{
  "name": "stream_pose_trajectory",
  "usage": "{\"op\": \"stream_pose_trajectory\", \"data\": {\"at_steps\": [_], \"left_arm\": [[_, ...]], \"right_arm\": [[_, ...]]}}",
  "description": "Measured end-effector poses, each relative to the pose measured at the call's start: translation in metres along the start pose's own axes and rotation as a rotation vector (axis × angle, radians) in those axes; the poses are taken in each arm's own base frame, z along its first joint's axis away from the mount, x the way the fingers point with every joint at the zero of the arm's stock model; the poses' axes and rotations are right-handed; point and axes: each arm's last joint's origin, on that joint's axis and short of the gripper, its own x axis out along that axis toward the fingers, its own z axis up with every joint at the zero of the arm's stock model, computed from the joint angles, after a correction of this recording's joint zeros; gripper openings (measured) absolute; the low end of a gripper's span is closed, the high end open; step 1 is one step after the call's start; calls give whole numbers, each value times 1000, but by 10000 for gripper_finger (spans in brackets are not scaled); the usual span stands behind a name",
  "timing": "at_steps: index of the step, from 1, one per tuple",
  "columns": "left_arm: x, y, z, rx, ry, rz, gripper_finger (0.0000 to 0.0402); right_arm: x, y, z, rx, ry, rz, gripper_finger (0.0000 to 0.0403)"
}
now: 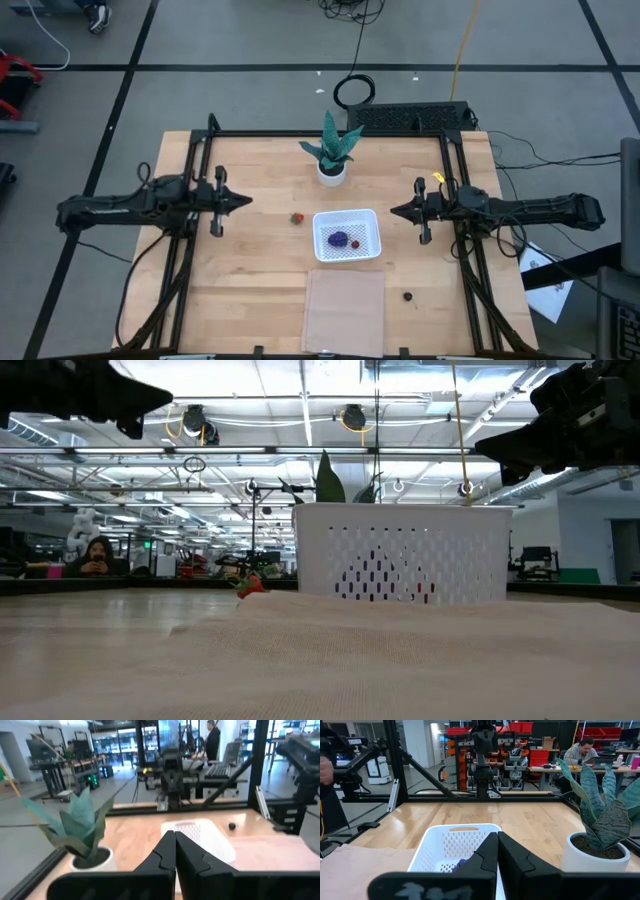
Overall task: Pick and placing Produce into tupperware
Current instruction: Put the black cherry into the basket
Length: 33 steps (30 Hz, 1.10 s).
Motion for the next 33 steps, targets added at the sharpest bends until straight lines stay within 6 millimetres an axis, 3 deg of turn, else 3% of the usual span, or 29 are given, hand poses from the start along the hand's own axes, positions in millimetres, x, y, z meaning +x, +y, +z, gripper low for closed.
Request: {"op": "stream_pose_trajectory", "data": {"at_steps": [7,18,33], "left_arm": [[-2,-1,-27,2,28,47,0],[-7,-4,-51,-27,36,43,0],[-6,-4,-57,-36,54,41,8]], "right_arm": [[0,0,2,21,-24,1,0],[0,0,3,22,-26,0,0],[0,0,2,3,-22,1,0]]}}
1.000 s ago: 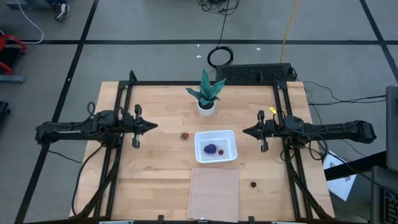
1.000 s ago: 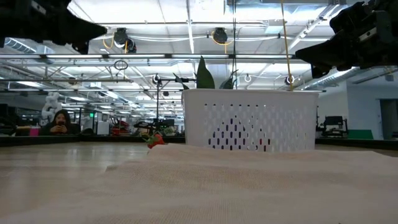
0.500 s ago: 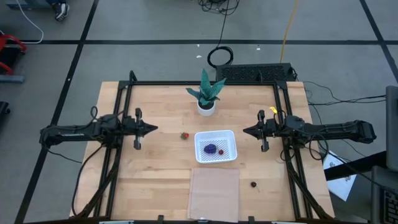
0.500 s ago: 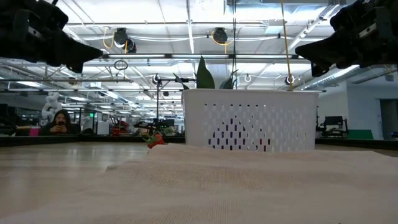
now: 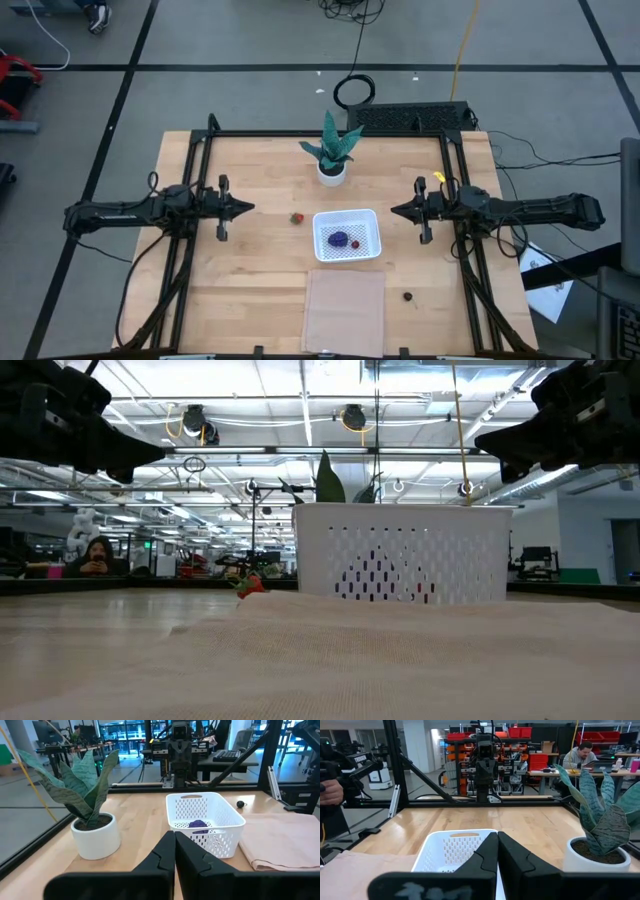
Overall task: Pick and placing Produce into tupperware
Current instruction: Put the black cherry into the basket
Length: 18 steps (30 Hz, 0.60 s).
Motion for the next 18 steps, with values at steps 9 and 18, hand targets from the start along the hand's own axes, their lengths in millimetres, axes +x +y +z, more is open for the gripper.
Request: {"op": "stream_pose_trajectory", "data": {"at_steps": [9,18], "left_arm": [[0,0,0,9,0,0,16],[0,0,0,24,-1,1,17]], "right_arm": [[0,0,0,-42,4,1,0],[3,2,15,-32,-2,56,0]]}}
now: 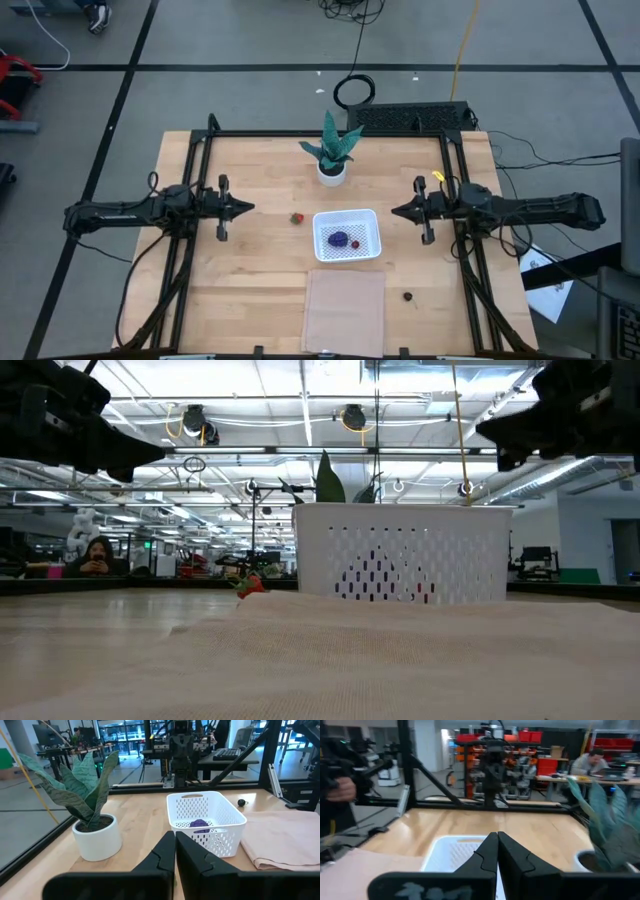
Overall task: Pick and placing Produce into tupperware
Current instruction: Put the black cherry into the basket
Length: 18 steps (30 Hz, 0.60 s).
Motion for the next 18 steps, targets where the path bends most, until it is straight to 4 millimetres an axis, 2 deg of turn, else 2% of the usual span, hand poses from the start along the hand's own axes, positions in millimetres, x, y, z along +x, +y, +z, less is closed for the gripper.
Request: {"op": "stream_pose_trajectory", "data": {"at_steps": [9,18], "left_arm": [[0,0,0,1,0,0,17],[0,0,0,1,0,0,17]], "right_arm": [[7,2,42,5,126,28,0],[9,6,69,12,197,60,0]]}}
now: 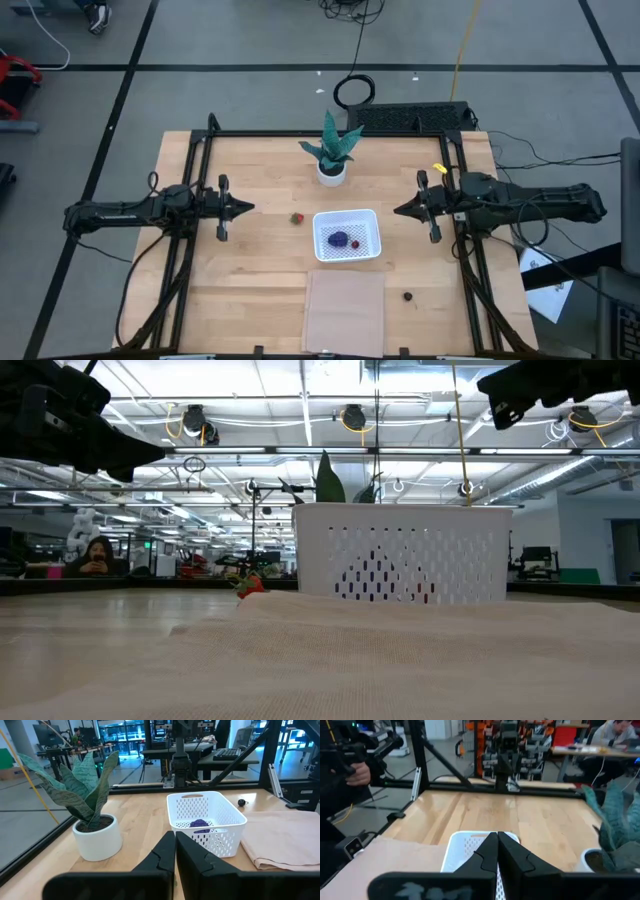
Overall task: Pick and placing Produce into tupperware
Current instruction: Put the black cherry into the basket
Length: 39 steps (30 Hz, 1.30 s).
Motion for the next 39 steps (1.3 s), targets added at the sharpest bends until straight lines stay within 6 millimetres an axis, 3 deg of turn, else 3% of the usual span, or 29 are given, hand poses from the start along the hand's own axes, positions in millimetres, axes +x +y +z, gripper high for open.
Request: {"op": "stream_pose_trajectory", "data": {"at_steps": [24,39], "left_arm": [[0,0,0,0,0,1,17],[0,0,0,0,0,1,17]], "right_arm": [[18,14,43,127,352,18,0],[31,51,60,191,554,150,0]]}}
